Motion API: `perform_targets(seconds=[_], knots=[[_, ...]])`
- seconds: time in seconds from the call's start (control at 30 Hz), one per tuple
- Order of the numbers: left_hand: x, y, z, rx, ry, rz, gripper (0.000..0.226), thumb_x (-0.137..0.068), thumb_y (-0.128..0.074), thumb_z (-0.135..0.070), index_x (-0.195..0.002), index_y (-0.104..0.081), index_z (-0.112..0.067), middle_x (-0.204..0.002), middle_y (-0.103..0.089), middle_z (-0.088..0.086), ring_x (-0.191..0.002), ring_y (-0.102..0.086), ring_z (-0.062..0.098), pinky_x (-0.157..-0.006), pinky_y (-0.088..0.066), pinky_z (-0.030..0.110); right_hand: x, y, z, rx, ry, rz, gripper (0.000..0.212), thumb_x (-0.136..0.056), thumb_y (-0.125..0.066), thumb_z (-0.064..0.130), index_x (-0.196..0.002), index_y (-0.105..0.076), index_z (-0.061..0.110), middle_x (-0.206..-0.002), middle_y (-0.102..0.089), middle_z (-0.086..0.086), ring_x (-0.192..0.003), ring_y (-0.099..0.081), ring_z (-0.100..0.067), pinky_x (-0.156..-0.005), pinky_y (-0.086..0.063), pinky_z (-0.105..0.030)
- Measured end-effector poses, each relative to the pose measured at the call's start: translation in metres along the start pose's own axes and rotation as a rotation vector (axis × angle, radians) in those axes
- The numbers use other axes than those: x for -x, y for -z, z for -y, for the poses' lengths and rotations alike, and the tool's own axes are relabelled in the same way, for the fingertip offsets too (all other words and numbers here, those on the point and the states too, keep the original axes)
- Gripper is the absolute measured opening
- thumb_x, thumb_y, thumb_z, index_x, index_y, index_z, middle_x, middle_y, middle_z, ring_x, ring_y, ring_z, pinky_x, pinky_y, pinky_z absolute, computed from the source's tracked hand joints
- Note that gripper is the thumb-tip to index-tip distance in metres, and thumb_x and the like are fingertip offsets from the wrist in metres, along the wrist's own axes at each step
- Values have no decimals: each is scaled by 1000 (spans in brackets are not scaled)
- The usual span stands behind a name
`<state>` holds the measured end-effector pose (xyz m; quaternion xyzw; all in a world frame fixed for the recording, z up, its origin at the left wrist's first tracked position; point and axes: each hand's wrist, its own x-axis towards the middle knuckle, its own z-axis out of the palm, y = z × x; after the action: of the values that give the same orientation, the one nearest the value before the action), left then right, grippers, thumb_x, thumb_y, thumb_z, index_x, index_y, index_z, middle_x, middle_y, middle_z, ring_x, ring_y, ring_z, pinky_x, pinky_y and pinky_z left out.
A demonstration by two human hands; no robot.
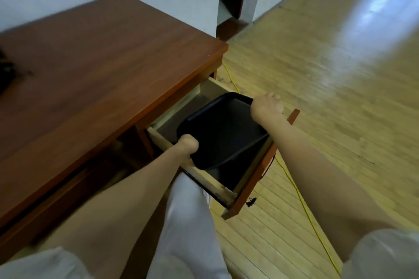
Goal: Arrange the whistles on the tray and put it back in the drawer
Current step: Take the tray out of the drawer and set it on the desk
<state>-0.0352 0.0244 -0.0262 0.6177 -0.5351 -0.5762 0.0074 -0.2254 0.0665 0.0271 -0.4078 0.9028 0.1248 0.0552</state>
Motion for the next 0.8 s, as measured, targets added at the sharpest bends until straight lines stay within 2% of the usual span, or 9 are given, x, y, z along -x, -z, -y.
perform_targets(seconds=[0.07, 0.13, 0.2, 0.27, 0.37, 0.57, 0.63, 0.73, 0.8], knots=[[13, 5, 6, 2, -1, -41, 41, -99, -30, 2, -62, -28, -18, -66, -27, 2, -57, -28, 6, -43, -40, 15, 24, 7, -10, -43, -49, -45, 30, -93, -43, 8, -118, -57, 1, -131, -45, -24, -119, -45, -39, -94, -42, -40], [22, 7, 15, -49, -92, -133, 30, -98, -31, 0, -70, -40, -7, -71, -37, 7, -60, -36, 13, -54, -36, 20, 48, 9, -20, -97, -105, -121, 28, -92, -42, 8, -114, -58, 2, -128, -48, -23, -117, -46, -38, -92, -42, -40], [31, 10, 21, -171, -218, -178, 19, -95, -36, -2, -103, -51, 6, -100, -54, 17, -80, -53, 27, -71, -45, 34, 70, 4, -30, -197, -166, -186, 28, -92, -41, 8, -115, -57, 4, -126, -49, -23, -117, -46, -39, -93, -41, -41], [45, 12, 19, -216, -317, -192, 34, -96, -37, -4, -129, -44, 2, -130, -46, 18, -107, -53, 35, -85, -45, 39, 90, -7, -38, -329, -210, -216, 32, -93, -39, 9, -121, -53, 6, -128, -47, -23, -119, -43, -40, -96, -39, -44], [63, 18, 17, -216, -472, -233, 40, -98, -33, -5, -138, -35, -9, -140, -35, 13, -117, -48, 32, -92, -41, 37, 113, -25, -42, -453, -260, -199, 39, -94, -35, 11, -132, -44, 11, -135, -39, -25, -124, -36, -42, -102, -36, -47], [85, 45, 26, -218, -679, -357, 43, -100, -33, -13, -142, -26, -14, -136, -36, 9, -107, -54, 28, -91, -49, 41, 136, -31, -19, -621, -247, -274, 45, -96, -33, 16, -141, -34, 16, -133, -38, -26, -122, -37, -41, -102, -35, -46], [89, 63, 31, -186, -683, -403, 47, -100, -33, -16, -146, -21, -16, -140, -34, 7, -110, -53, 27, -91, -49, 40, 136, -25, -3, -636, -213, -295, 45, -97, -34, 19, -142, -33, 16, -135, -38, -26, -123, -37, -41, -102, -36, -45], [95, 97, 44, -139, -659, -499, 50, -101, -34, -16, -148, -20, -14, -143, -33, 7, -101, -51, 17, -80, -44, 27, 132, -14, 30, -665, -113, -293, 46, -98, -37, 22, -143, -32, 17, -134, -39, -25, -124, -37, -40, -102, -38, -47], [101, 122, 57, -68, -618, -564, 48, -100, -35, -16, -147, -23, -14, -146, -34, 6, -113, -50, 18, -86, -44, 28, 130, -5, 58, -671, -24, -275, 45, -99, -36, 23, -143, -32, 17, -134, -38, -24, -123, -38, -41, -101, -40, -49]])
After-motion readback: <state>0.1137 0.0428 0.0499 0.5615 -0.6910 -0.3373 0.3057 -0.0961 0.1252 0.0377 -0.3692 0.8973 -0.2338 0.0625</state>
